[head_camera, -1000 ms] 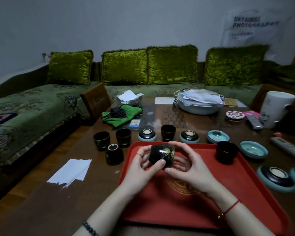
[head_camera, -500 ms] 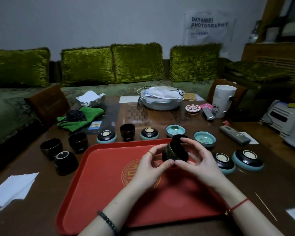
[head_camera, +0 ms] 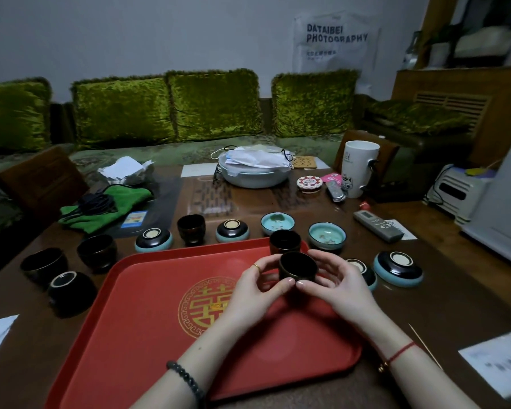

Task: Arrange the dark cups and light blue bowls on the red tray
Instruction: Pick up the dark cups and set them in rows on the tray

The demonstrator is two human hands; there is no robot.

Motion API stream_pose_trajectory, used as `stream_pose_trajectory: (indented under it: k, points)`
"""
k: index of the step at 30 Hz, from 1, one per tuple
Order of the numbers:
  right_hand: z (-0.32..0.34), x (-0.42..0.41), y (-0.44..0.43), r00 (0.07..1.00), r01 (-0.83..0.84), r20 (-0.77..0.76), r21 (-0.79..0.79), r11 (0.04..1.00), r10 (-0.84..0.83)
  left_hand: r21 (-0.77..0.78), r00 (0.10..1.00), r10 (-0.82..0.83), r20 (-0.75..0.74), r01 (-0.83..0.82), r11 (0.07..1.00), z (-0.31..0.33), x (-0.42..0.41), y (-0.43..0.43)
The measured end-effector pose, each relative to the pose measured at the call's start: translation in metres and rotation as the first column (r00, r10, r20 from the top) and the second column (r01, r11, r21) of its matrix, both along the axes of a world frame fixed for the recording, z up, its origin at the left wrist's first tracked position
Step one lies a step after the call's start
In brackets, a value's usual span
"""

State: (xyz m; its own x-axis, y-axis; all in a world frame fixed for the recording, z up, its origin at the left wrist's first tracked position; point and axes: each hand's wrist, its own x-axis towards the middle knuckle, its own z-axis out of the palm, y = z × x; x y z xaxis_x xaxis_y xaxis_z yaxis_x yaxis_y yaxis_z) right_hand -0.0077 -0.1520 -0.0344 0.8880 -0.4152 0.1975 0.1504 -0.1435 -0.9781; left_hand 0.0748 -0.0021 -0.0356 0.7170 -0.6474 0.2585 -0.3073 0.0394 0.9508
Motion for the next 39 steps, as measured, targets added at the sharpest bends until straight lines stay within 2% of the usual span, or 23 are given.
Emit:
stream_pose_trajectory:
  k: [8,15,20,23,25,30,39]
  points:
    - [-0.005,0.004,-0.004,1.0,0.011,-0.029,-0.062,0.998,-0.013,0.045,0.998,-0.014,-0.057,0.017,0.999,-0.007,0.005,-0.003]
    - [-0.005,0.005,-0.005,0.999,0.026,-0.02,-0.161,0.987,-0.029,0.07,0.999,0.009,-0.035,-0.006,0.998,-0.008,0.008,-0.004]
    - [0.0,0.004,-0.008,0.995,0.047,-0.07,-0.302,0.952,-0.071,0.088,1.0,0.022,-0.017,-0.02,0.996,-0.008,0.01,-0.004]
    - [0.004,0.001,-0.01,0.987,0.044,-0.113,-0.482,0.875,-0.112,0.117,1.0,0.02,0.019,-0.022,0.993,-0.007,0.011,-0.002]
    - [0.005,0.0,-0.011,0.982,0.025,-0.144,-0.546,0.837,-0.123,0.14,0.998,0.031,0.051,-0.038,0.989,-0.005,0.012,-0.001]
    - [0.005,-0.001,-0.01,0.982,0.013,-0.151,-0.564,0.826,-0.118,0.182,0.992,0.048,0.114,-0.069,0.981,-0.002,0.012,0.0]
    - [0.007,-0.001,-0.01,0.977,-0.003,-0.178,-0.577,0.817,-0.122,0.212,0.992,0.046,0.121,-0.071,0.975,-0.002,0.009,0.0]
